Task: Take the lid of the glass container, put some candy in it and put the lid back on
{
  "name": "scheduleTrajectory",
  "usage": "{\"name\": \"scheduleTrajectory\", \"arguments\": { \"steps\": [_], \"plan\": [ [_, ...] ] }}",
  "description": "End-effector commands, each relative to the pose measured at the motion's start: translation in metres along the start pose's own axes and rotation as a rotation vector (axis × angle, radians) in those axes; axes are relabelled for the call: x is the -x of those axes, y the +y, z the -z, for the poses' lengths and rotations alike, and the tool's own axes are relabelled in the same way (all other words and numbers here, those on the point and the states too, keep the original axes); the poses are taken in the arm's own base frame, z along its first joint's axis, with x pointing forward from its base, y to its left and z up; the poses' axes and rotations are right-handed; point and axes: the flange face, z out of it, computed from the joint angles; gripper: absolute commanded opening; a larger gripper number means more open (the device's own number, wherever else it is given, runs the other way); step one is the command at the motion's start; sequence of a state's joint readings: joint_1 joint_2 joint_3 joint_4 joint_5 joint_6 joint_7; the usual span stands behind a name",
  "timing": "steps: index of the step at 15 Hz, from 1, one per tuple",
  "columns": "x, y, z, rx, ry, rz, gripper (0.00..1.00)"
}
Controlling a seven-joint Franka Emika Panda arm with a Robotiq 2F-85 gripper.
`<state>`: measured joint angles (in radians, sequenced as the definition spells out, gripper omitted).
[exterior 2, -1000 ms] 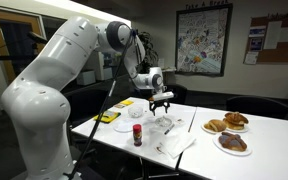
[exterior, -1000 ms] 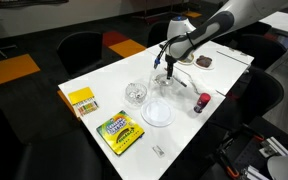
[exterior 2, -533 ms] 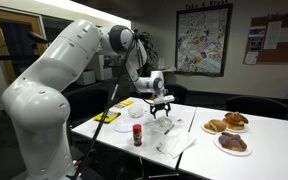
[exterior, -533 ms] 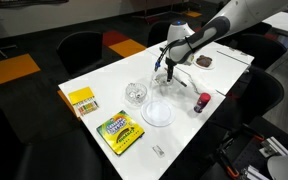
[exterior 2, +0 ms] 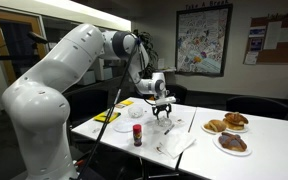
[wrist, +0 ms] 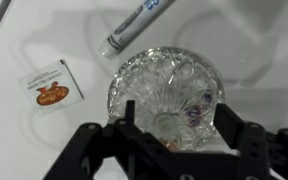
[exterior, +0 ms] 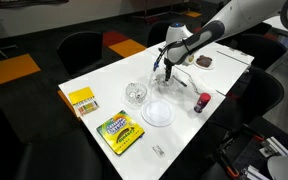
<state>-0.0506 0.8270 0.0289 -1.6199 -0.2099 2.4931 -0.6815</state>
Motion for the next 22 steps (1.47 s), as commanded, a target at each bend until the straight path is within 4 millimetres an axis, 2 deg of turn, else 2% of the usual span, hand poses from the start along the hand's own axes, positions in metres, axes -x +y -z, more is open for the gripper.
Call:
{"name": "scheduleTrajectory", "arguments": {
  "steps": [1,5,9,16,22],
  "plan": [
    [-0.003,0.009,-0.005,0.017,0.01,-0.002,0.51],
    [-0.009,0.007,-0.008,0.016,0.005,0.005,0.23],
    [-0.016,0.007,0.001,0.031,0.014,0.015,0.03],
    [-0.031,-0.003,0.021,0.039,0.032,0.032,0.04],
    [-0.061,-0.035,0.049,-0.018,0.073,0.104,0.04]
  ]
}}
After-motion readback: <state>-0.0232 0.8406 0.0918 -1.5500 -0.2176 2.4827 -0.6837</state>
